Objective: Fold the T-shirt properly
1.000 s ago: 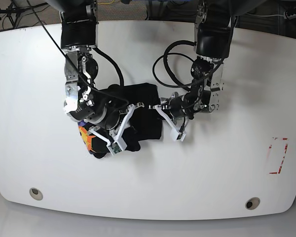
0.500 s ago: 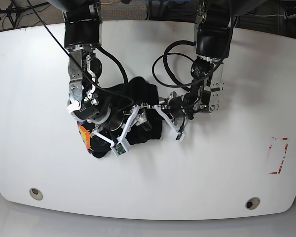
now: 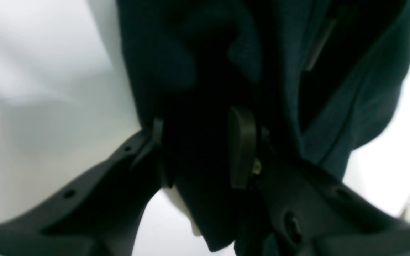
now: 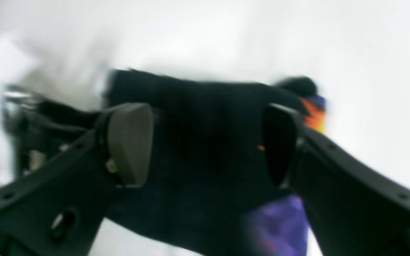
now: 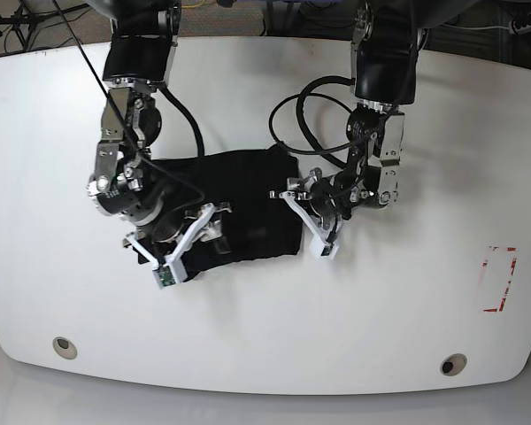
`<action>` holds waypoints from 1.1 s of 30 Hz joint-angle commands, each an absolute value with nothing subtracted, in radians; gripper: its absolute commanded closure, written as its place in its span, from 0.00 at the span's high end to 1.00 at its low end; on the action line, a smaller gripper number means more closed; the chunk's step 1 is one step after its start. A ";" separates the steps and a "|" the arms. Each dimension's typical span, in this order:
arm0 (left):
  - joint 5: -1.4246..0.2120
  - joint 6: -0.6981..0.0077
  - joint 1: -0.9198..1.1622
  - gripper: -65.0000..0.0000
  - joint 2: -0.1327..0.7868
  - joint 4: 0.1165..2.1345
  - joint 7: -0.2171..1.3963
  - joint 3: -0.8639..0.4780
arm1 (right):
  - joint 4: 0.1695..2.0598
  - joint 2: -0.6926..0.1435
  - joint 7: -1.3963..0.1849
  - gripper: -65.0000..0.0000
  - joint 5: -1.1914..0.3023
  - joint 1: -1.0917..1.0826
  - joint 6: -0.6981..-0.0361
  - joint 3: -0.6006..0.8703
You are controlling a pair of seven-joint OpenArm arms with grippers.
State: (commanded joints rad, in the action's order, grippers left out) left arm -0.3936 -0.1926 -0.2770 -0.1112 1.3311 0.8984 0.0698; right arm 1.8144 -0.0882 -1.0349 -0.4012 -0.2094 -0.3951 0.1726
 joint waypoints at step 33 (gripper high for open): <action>-0.309 -0.191 -0.197 0.34 0.255 1.755 0.898 -0.257 | 1.538 -0.159 -0.840 0.40 -0.492 -0.277 -0.395 0.041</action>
State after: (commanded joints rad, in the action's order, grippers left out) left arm -0.3092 -0.1910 -0.1972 0.2555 1.7545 0.8984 -0.2570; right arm 1.5382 -0.1588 -0.8401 -0.4918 -0.2770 -0.3951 0.0407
